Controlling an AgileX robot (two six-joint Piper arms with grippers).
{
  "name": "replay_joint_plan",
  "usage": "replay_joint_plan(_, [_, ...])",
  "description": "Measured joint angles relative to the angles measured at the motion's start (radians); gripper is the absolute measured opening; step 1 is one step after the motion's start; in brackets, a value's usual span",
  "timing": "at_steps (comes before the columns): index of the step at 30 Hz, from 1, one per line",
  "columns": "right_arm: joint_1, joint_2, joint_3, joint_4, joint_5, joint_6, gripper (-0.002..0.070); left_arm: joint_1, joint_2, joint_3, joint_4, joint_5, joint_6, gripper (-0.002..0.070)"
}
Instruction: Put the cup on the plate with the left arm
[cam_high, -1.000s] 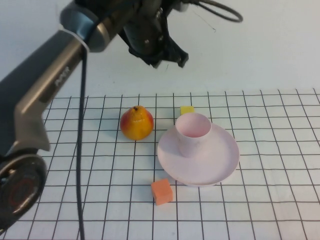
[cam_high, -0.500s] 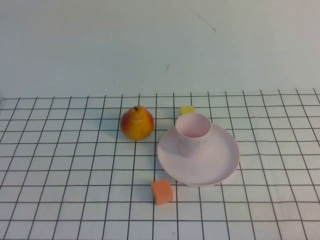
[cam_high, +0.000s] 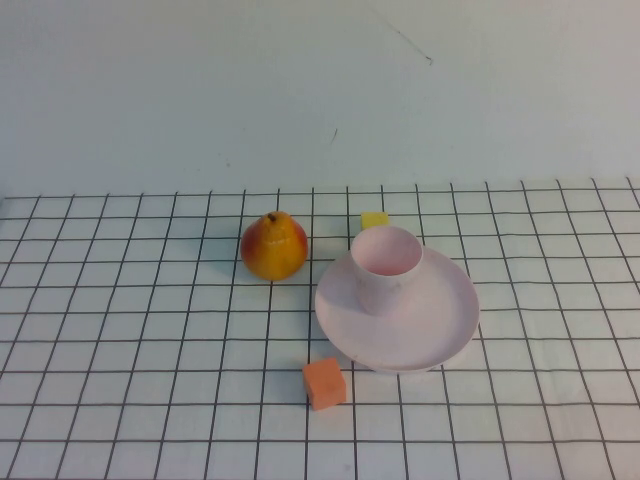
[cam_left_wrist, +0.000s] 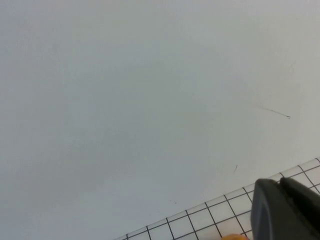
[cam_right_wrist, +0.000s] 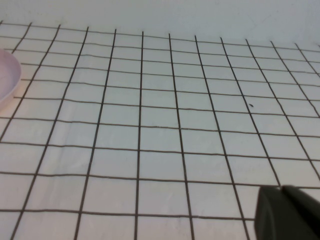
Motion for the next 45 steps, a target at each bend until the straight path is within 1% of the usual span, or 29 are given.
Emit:
replay_joint_plan(6, [0.0, 0.0, 0.0, 0.0, 0.0, 0.0, -0.0002, 0.0, -0.006, 0.026, 0.002, 0.0, 0.013, -0.0001])
replay_joint_plan(9, [0.0, 0.0, 0.0, 0.0, 0.0, 0.0, -0.0002, 0.0, -0.049, 0.088, 0.005, -0.016, 0.024, -0.0001])
replay_joint_plan(11, [0.0, 0.0, 0.0, 0.0, 0.0, 0.0, -0.0002, 0.0, -0.098, 0.156, 0.005, -0.061, 0.024, -0.0001])
replay_joint_plan(15, [0.0, 0.0, 0.0, 0.0, 0.0, 0.0, -0.0002, 0.0, -0.233, 0.385, 0.005, -0.221, -0.033, -0.0001])
replay_joint_plan(19, [0.0, 0.0, 0.0, 0.0, 0.0, 0.0, -0.0002, 0.002, -0.39, 0.69, 0.008, -0.398, -0.065, -0.0001])
replay_joint_plan(23, [0.0, 0.0, 0.0, 0.0, 0.0, 0.0, -0.0002, 0.028, -0.547, 0.996, 0.01, -0.571, -0.118, -0.0001])
replay_joint_plan(27, [0.0, 0.0, 0.0, 0.0, 0.0, 0.0, -0.0002, 0.089, -0.72, 1.297, -0.005, -0.741, -0.191, -0.0002])
replay_joint_plan(30, [0.0, 0.0, 0.0, 0.0, 0.0, 0.0, -0.0002, 0.158, -0.864, 1.57, -0.037, -0.905, -0.242, -0.0002])
replay_joint_plan(35, [0.0, 0.0, 0.0, 0.0, 0.0, 0.0, -0.0002, 0.284, -1.118, 2.004, -0.056, -1.292, -0.279, -0.0002])
replay_joint_plan(38, [0.0, 0.0, 0.0, 0.0, 0.0, 0.0, -0.0002, 0.354, -1.251, 2.19, -0.056, -1.484, -0.281, -0.0002])
replay_joint_plan(42, [0.0, 0.0, 0.0, 0.0, 0.0, 0.0, -0.0002, 0.439, -1.379, 2.326, -0.056, -1.556, -0.302, -0.0002])
replay_joint_plan(45, [0.0, 0.0, 0.0, 0.0, 0.0, 0.0, -0.0002, 0.483, -1.446, 2.352, -0.056, -1.492, -0.336, -0.0002])
